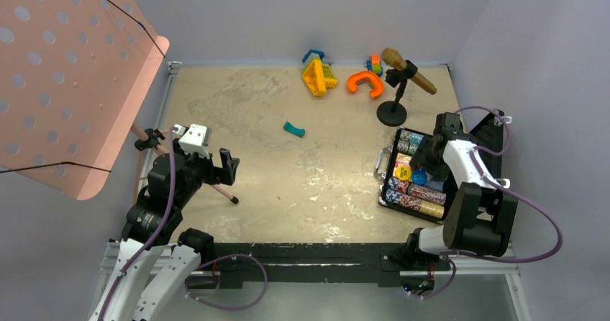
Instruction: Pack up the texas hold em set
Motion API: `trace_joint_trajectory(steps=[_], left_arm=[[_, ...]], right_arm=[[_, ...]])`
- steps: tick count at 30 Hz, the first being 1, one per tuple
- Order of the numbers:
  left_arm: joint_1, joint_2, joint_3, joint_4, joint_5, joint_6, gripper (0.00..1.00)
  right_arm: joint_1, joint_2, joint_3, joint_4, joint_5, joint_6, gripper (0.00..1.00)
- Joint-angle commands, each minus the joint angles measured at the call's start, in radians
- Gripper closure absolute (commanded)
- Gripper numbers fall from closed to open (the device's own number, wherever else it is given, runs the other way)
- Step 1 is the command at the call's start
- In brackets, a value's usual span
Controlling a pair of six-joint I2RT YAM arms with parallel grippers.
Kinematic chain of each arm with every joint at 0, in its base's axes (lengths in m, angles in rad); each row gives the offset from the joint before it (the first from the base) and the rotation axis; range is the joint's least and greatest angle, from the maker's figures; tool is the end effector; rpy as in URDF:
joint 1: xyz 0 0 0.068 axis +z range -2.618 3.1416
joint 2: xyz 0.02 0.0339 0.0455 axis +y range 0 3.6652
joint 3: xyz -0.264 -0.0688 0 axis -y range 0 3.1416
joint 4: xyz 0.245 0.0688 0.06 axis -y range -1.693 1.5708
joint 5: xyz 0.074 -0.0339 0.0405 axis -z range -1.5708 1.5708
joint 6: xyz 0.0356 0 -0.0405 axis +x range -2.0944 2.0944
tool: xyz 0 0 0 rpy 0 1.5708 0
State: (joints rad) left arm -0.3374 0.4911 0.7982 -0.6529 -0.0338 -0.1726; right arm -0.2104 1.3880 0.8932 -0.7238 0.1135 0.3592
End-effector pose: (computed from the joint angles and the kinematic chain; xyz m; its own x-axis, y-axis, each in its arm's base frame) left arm 0.1001 -0.0339 0.3321 -0.3668 -0.0532 -0.9288 0.2414 0.9587 -0.1503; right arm 0.2474 -0.0570 0.2069 -0.7730 0.5222 -0.3603 0.5527 0.8331 0.0217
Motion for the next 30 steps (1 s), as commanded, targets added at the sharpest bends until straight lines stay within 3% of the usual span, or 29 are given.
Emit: trace_joint_trajectory(steps=[1,9,15,18,21,28,30], left_arm=[[-0.008,-0.002,0.006,0.025,-0.005,0.004,0.0],[-0.008,0.007,0.007,0.026,0.005,0.002,0.0],[-0.005,0.012,0.009,0.029,0.026,0.006,0.0],[-0.005,0.012,0.009,0.03,0.029,0.005,0.0],[-0.005,0.011,0.009,0.031,0.029,0.004,0.0],[-0.005,0.011,0.005,0.034,0.029,-0.001,0.0],[-0.004,0.013,0.002,0.038,0.028,-0.001,0.0]], right_arm=[[-0.006,-0.016,0.0,0.024,0.012,0.006,0.32],[0.057,-0.126,0.079,-0.007,-0.101,-0.016,0.34],[0.244,-0.111,0.309,-0.11,-0.106,-0.048,0.35],[0.264,-0.131,0.409,-0.105,-0.104,-0.067,0.35],[0.265,-0.122,0.504,-0.117,-0.041,-0.106,0.34],[0.236,-0.08,0.695,-0.158,0.412,-0.187,0.31],[0.157,-0.101,0.694,-0.106,0.409,-0.194,0.27]])
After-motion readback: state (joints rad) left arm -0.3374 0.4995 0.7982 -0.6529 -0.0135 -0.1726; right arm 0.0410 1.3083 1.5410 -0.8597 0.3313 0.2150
